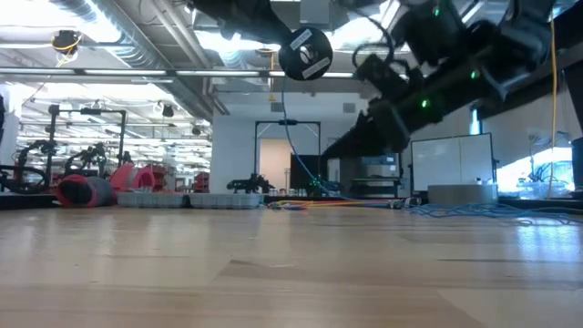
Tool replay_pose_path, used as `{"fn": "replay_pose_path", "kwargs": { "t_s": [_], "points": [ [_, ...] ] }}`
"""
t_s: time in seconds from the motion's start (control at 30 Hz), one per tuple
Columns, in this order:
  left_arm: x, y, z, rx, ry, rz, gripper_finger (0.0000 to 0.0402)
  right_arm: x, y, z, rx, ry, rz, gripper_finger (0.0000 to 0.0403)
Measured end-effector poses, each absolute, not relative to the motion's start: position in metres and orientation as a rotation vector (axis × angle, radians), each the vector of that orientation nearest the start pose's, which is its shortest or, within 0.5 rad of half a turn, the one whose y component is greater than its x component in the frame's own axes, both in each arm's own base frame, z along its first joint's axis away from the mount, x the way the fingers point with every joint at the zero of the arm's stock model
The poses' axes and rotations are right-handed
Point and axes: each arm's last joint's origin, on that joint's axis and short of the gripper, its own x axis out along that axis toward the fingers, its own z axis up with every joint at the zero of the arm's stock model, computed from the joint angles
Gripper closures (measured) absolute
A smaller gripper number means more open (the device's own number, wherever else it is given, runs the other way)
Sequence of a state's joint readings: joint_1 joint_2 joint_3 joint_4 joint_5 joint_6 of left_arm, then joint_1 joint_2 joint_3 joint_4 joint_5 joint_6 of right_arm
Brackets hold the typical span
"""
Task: Coil cords
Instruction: Coil the blue wire onto the black spool
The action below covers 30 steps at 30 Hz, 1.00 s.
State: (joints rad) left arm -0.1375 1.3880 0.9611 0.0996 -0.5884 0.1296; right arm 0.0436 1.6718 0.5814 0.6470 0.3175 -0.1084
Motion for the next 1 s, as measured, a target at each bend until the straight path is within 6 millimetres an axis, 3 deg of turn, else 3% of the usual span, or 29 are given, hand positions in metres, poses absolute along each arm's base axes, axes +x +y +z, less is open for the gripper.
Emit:
{"fn": "replay_pose_path", "kwargs": {
  "t_s": [0.23,0.33,0.47,0.67,1.0],
  "points": [
    [0.307,-0.026,0.287,0.245,0.331,0.426,0.0402,0.316,-0.008,0.110,-0.175,0.509,-0.267,0.0205],
    [0.307,-0.026,0.287,0.245,0.332,0.427,0.0401,0.325,-0.007,0.110,-0.198,0.503,-0.274,0.0217],
    [0.307,-0.026,0.287,0.246,0.334,0.427,0.0401,0.329,-0.007,0.111,-0.220,0.504,-0.271,0.0268],
    [0.306,-0.026,0.286,0.250,0.345,0.426,0.0402,0.329,-0.008,0.110,-0.252,0.518,-0.278,0.0387],
    [0.306,-0.026,0.285,0.255,0.358,0.423,0.0402,0.320,-0.013,0.122,-0.321,0.587,-0.454,0.0397]
  ]
}}
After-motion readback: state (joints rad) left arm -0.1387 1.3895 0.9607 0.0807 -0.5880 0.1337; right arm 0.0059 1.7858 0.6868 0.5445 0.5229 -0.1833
